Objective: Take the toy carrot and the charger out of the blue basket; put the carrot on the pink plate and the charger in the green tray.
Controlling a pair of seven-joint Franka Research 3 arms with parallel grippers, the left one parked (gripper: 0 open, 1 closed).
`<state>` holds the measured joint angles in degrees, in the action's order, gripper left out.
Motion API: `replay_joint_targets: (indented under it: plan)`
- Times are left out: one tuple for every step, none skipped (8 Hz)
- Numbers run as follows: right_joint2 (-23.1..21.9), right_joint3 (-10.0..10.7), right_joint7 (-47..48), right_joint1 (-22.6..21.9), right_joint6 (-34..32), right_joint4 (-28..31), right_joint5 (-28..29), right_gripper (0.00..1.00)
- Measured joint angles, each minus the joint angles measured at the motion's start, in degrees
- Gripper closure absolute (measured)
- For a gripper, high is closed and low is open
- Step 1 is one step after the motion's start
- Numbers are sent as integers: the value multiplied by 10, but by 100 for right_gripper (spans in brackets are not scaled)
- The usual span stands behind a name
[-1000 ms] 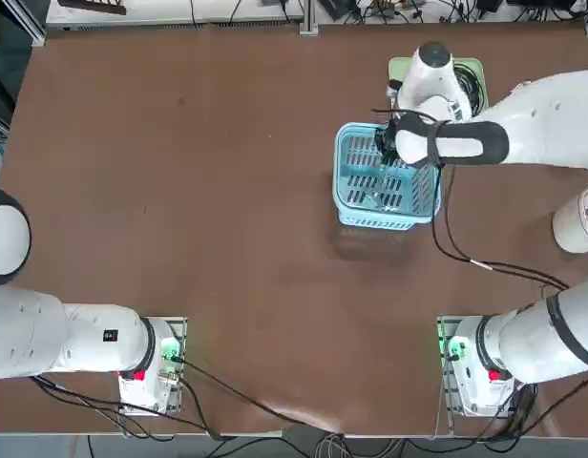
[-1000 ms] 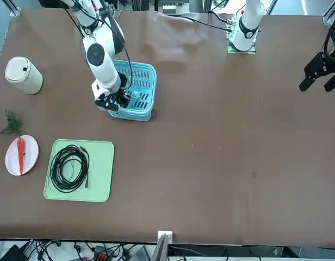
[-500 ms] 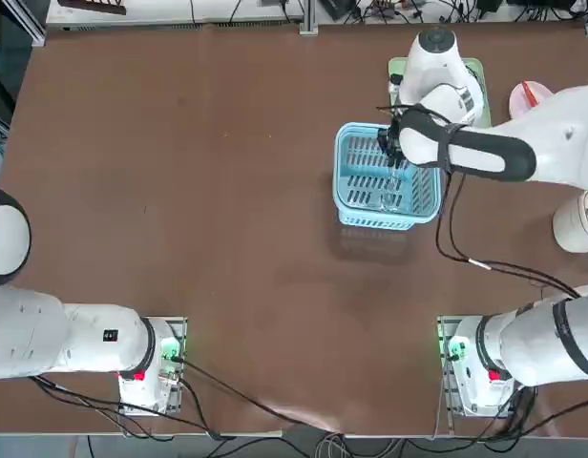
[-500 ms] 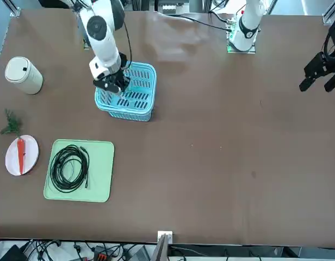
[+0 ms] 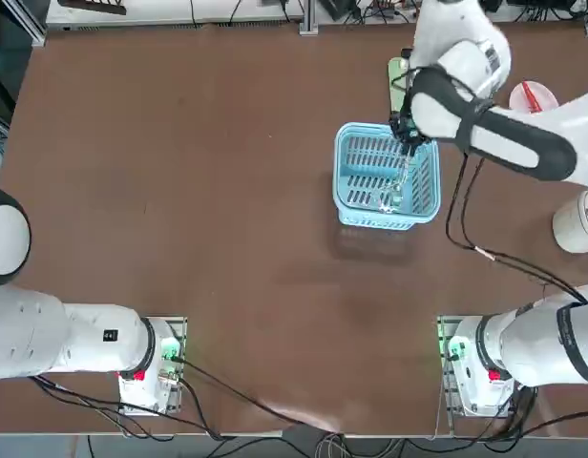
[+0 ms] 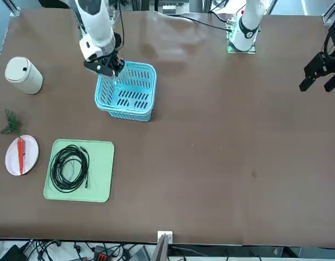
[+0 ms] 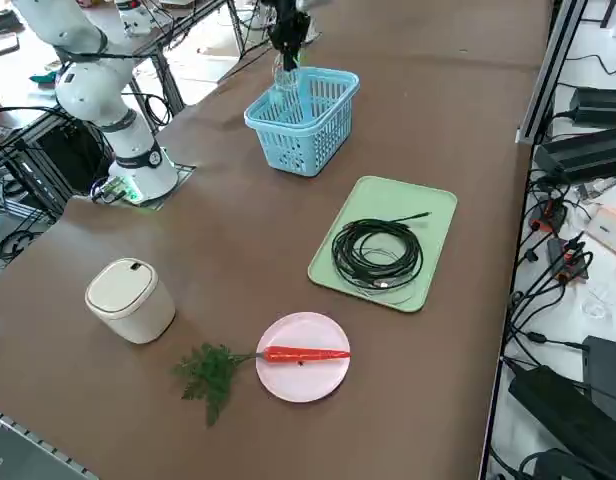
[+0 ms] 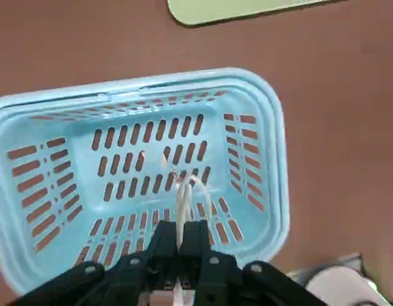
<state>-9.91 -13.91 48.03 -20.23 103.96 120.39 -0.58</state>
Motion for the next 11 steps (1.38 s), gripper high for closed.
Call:
replay_joint_targets:
  plan:
    - [-1, 2, -1, 1, -30, -40, -1, 97]
    - [0, 4, -15, 6, -42, -65, -7, 97]
    - [5, 7, -46, 19, -44, -79, -22, 97]
    - [19, 8, -88, 44, -43, -90, -36, 97]
    - [37, 11, -132, 72, -41, -100, -44, 97]
    - [60, 13, -176, 102, -36, -117, -46, 97]
    - [88, 14, -216, 131, -32, -143, -47, 97]
    - [124, 15, -255, 157, -30, -180, -47, 97]
    - [164, 15, -290, 180, -29, -218, -47, 97]
    - [205, 16, -319, 199, -21, -248, -47, 97]
    - [241, 16, -336, 211, 1, -267, -47, 97]
